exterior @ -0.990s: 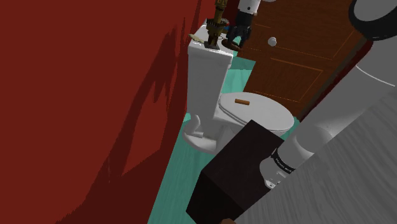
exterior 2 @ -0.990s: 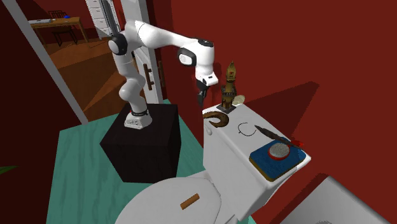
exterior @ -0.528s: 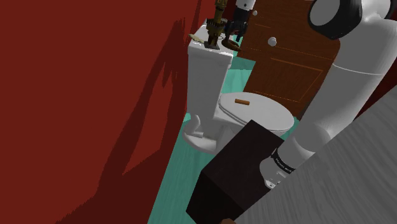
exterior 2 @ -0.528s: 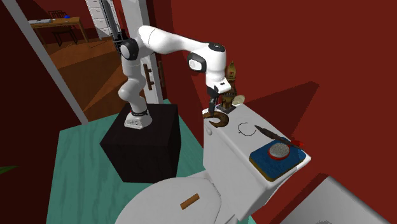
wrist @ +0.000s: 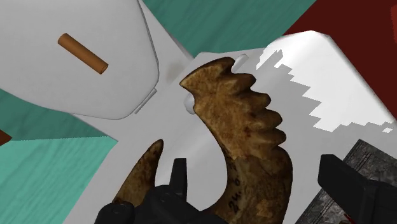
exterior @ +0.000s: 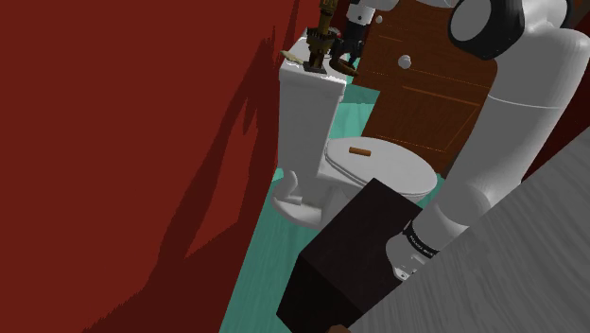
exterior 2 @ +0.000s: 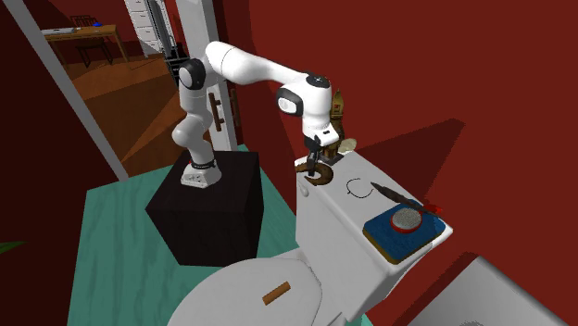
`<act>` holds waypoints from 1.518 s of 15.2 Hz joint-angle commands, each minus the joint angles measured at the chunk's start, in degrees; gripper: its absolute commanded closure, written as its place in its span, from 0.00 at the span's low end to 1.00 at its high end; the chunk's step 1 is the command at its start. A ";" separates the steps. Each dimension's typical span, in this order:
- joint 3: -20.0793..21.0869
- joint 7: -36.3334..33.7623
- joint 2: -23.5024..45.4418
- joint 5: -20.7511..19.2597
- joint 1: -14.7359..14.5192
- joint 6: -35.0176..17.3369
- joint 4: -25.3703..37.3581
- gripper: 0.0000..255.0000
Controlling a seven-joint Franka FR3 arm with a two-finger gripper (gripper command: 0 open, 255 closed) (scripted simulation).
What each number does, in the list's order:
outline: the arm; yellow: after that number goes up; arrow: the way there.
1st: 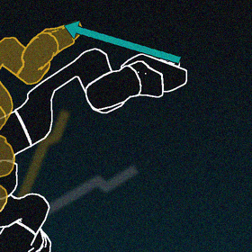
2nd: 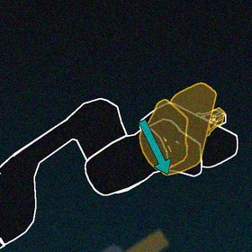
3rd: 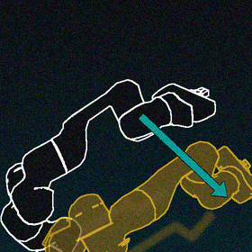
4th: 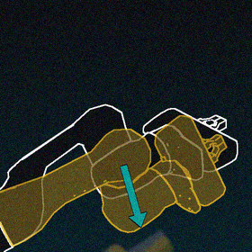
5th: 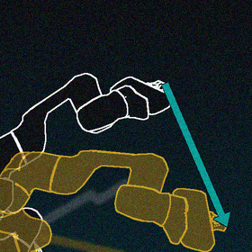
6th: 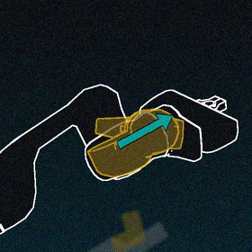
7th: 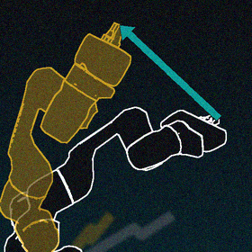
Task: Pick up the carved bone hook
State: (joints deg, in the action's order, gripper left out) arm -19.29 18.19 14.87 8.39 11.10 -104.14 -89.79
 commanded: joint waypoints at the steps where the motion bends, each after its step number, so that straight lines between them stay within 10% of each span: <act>1: 0.02 0.15 0.14 0.08 0.01 -1.01 -0.86 0.00; 2: 0.02 0.15 0.15 0.08 0.01 -1.01 -0.85 0.00; 3: 0.03 0.11 0.05 0.06 -0.04 -1.09 -1.02 1.00; 23: -0.20 -0.41 0.44 0.00 0.52 7.57 8.04 1.00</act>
State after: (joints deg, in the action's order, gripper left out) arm -19.47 17.79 15.14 8.35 11.51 -97.53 -82.86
